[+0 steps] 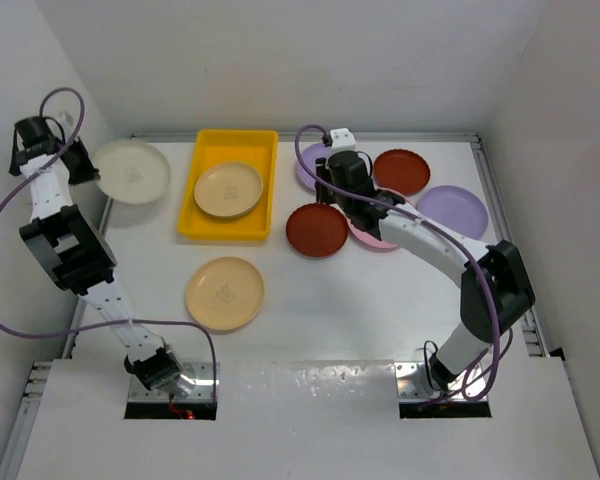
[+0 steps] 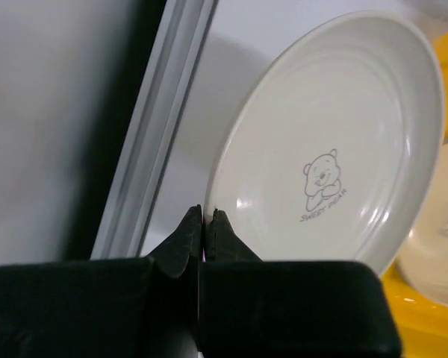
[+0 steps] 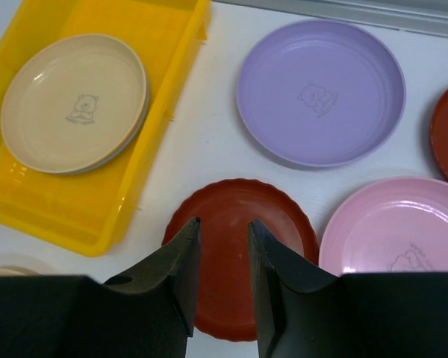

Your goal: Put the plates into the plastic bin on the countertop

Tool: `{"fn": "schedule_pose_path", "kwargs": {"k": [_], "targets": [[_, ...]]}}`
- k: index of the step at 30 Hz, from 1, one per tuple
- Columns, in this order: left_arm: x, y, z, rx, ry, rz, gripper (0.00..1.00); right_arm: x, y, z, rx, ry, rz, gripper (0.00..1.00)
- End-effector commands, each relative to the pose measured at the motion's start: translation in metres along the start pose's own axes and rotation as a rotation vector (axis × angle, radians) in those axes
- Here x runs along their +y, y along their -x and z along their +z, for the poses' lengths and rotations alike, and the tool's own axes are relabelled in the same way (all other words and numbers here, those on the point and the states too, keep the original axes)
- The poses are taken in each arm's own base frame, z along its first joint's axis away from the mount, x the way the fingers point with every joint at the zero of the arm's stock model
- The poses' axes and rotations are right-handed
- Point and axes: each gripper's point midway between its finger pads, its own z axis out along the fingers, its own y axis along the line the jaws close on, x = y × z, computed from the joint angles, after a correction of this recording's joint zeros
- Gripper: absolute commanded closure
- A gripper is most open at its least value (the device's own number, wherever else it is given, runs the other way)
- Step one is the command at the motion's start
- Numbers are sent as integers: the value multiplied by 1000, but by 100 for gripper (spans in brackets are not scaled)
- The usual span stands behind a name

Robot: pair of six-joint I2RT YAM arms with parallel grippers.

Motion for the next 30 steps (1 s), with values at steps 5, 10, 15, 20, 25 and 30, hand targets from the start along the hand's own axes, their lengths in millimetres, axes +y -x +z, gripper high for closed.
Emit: {"fn": "schedule_pose_path", "kwargs": {"k": [5, 10, 15, 20, 25, 30], "targets": [[-108, 110, -107, -381, -130, 141, 100, -7, 11, -10, -47, -17, 38, 69], [-173, 64, -67, -242, -252, 208, 100, -14, 9, -17, -54, -37, 25, 69], [-224, 0, -26, -74, -319, 284, 100, -19, 6, -25, -57, -48, 19, 69], [-234, -33, 5, 20, -316, 308, 100, -24, 1, -33, -49, -64, 25, 69], [-229, -58, 26, 96, -318, 306, 99, -32, -1, -39, -58, -88, 33, 69], [-225, -98, 48, 204, -301, 316, 89, -33, -5, -43, -53, -91, 33, 68]]}}
